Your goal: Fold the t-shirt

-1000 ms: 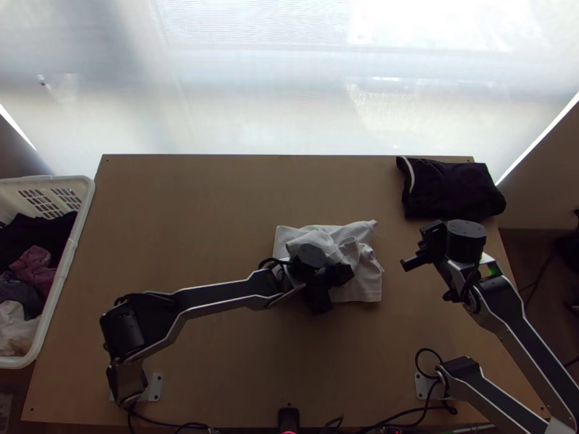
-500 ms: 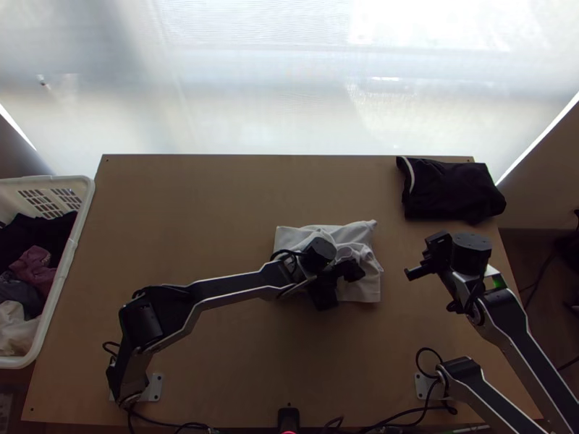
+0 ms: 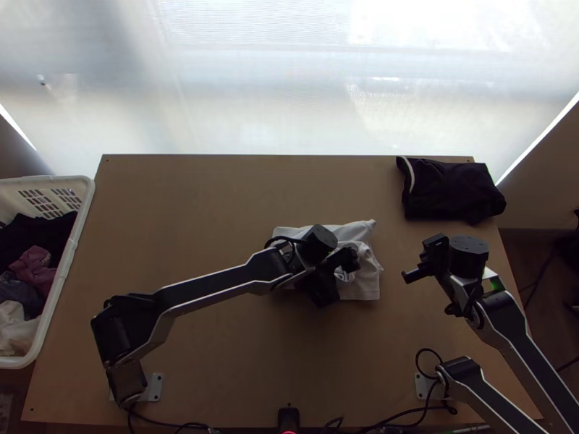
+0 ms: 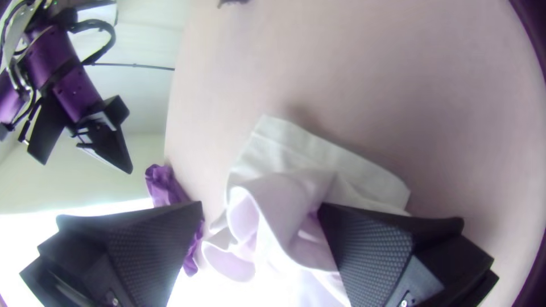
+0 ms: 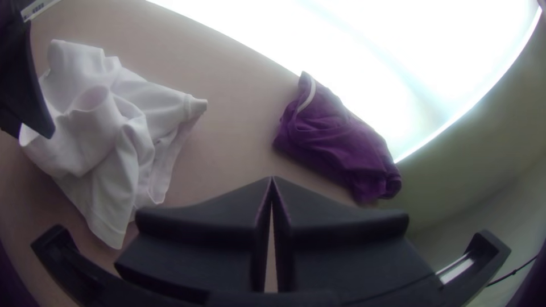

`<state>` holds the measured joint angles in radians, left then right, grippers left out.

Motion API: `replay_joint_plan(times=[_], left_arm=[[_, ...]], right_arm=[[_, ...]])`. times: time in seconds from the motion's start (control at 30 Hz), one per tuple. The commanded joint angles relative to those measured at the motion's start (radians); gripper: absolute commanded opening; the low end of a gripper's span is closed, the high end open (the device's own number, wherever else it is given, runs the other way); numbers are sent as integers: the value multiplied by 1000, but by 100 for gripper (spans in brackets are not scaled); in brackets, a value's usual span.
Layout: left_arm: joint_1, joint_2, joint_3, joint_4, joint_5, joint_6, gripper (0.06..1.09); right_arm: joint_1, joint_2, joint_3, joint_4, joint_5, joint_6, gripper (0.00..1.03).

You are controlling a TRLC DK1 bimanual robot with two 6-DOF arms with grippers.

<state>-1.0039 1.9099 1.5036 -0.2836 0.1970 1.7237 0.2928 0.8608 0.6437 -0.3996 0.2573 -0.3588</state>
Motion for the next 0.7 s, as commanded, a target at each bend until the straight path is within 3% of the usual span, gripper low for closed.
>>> replay_joint_plan(times=[0.0, 0.27, 0.53, 0.67], left_arm=[[-24, -106, 43, -236, -30, -196, 104], [16, -247, 23, -284, -119, -495, 104], [160, -327, 46, -339, -249, -912, 103], [218, -364, 37, -376, -260, -1234, 86]], right_arm=[[17, -5, 5, -10, 2, 4, 3], [63, 12, 20, -15, 2, -6, 3], [256, 101, 79, -21, 2, 3, 3], [373, 159, 123, -21, 3, -9, 3]])
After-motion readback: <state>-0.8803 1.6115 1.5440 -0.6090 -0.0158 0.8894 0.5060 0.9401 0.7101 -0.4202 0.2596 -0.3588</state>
